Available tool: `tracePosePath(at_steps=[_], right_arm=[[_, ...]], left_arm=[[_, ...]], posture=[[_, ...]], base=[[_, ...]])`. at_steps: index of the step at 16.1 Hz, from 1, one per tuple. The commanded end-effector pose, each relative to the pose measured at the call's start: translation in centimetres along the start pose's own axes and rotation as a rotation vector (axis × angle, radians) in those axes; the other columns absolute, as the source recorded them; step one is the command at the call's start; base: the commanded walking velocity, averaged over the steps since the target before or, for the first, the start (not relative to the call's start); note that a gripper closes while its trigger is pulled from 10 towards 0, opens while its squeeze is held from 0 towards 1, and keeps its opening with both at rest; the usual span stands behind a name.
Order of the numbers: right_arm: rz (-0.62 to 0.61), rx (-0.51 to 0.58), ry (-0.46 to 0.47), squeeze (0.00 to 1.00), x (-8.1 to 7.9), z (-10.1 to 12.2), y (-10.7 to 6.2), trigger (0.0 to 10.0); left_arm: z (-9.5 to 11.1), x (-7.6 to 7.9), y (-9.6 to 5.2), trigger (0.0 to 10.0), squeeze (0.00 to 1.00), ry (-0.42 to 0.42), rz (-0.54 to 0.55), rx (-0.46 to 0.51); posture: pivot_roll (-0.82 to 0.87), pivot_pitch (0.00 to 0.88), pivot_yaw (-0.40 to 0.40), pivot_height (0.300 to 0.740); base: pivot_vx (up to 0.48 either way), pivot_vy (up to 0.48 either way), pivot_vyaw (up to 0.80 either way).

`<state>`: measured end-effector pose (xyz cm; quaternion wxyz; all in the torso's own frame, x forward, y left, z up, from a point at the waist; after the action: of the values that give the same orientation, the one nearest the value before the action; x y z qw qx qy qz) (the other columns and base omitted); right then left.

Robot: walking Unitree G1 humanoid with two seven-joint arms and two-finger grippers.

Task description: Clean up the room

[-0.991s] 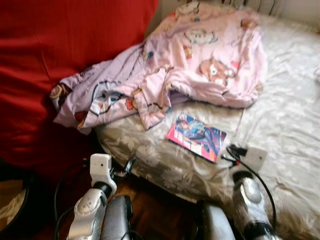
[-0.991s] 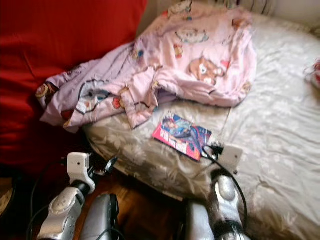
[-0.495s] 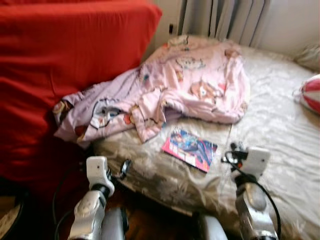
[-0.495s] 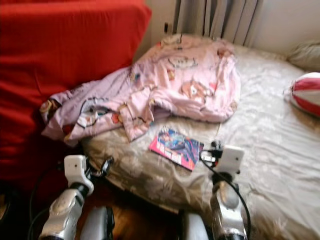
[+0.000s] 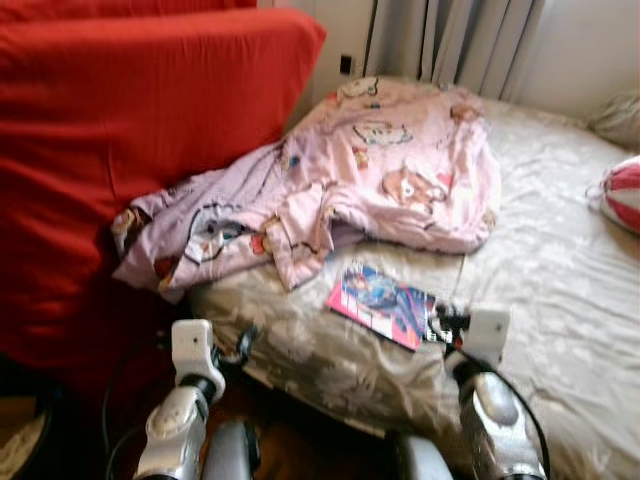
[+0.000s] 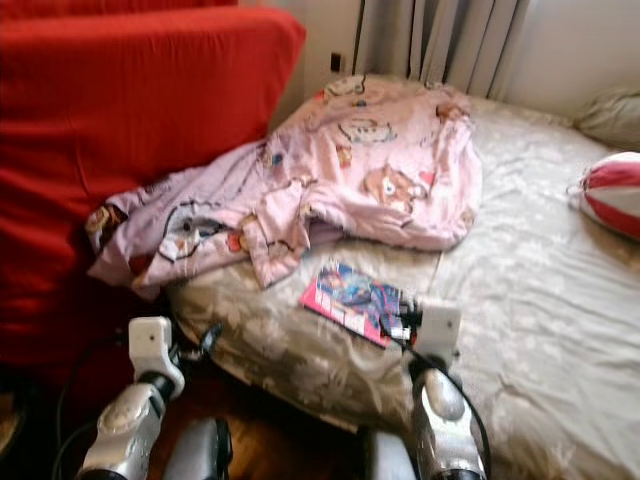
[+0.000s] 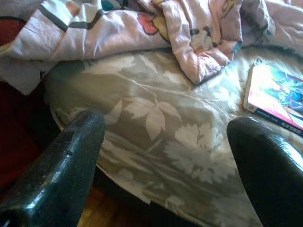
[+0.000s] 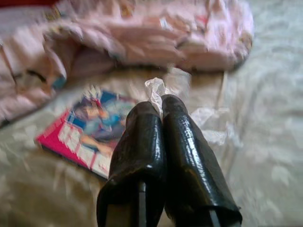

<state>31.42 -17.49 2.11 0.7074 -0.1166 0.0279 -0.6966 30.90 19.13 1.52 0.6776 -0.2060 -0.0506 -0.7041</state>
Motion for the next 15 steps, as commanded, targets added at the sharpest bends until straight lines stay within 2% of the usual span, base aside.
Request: tracePosePath(at_steps=[1, 3, 4, 7, 9, 12, 13, 15], right_arm=[[-0.017, -0.041, -0.02, 0.0, 0.7, -0.9, 0.0, 10.0], [-0.027, -0.188, -0.039, 0.0, 1.0, -4.4, -1.0, 10.0], [-0.038, -0.236, -0.055, 0.0, 1.3, -5.4, -1.4, 10.0], [-0.095, -0.303, -0.03, 0.0, 2.4, -7.1, -2.3, 10.0], [-0.129, -0.384, -0.012, 0.0, 3.1, -8.6, -3.1, 10.0], [-0.112, -0.511, -0.005, 0.0, 2.6, -11.0, -4.8, 10.0], [-0.092, -0.585, -0.018, 0.0, 1.9, -12.4, -5.9, 10.0], [-0.088, -0.625, -0.022, 0.0, 1.3, -13.1, -6.6, 10.0]], left_arm=[[0.0, -0.1, 0.3, 10.0, 0.0, 0.008, 0.0, -0.01], [-1.5, -0.6, 0.4, 10.0, 0.0, 0.021, 0.014, -0.099], [-2.0, -0.8, 0.3, 10.0, 0.0, 0.028, 0.019, -0.132], [-3.0, -1.4, 0.1, 10.0, 0.0, 0.048, 0.041, -0.206], [-4.3, -2.1, -0.4, 10.0, 0.0, 0.041, 0.078, -0.28], [-6.5, -3.4, -2.0, 10.0, 0.0, 0.027, 0.155, -0.382], [-8.2, -4.2, -3.5, 10.0, 0.0, 0.024, 0.206, -0.453], [-8.8, -4.4, -4.0, 10.0, 0.0, 0.01, 0.231, -0.471]], posture=[[0.05, 0.051, -0.056, 0.667], [0.05, 0.052, -0.04, 0.692], [0.06, 0.053, -0.038, 0.702], [0.06, 0.058, -0.033, 0.73], [0.05, 0.064, -0.025, 0.735], [0.04, 0.064, -0.023, 0.735], [0.05, 0.046, -0.026, 0.735], [0.04, 0.04, -0.024, 0.735]], base=[[0.0, 0.0, 0.0], [0.0, 0.0, 0.0], [0.0, 0.0, 0.0], [0.0, 0.0, 0.0], [0.0, 0.0, 0.0], [0.0, 0.0, 0.0], [0.0, 0.0, 0.0], [0.0, 0.0, 0.0]])
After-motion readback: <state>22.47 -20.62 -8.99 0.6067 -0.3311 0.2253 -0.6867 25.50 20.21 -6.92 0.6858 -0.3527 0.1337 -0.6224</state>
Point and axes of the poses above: a point about 5 cm out from each wrist's last joint towards the gripper, its own y axis pointing out of the wrist towards the gripper, its own z axis along the axis of the wrist's last joint, x = y × z, the point moved 3 cm from there along y, pointing out of the wrist towards the gripper, and after that the axes turned 15 degrees about -y, right-handed, at the moved point
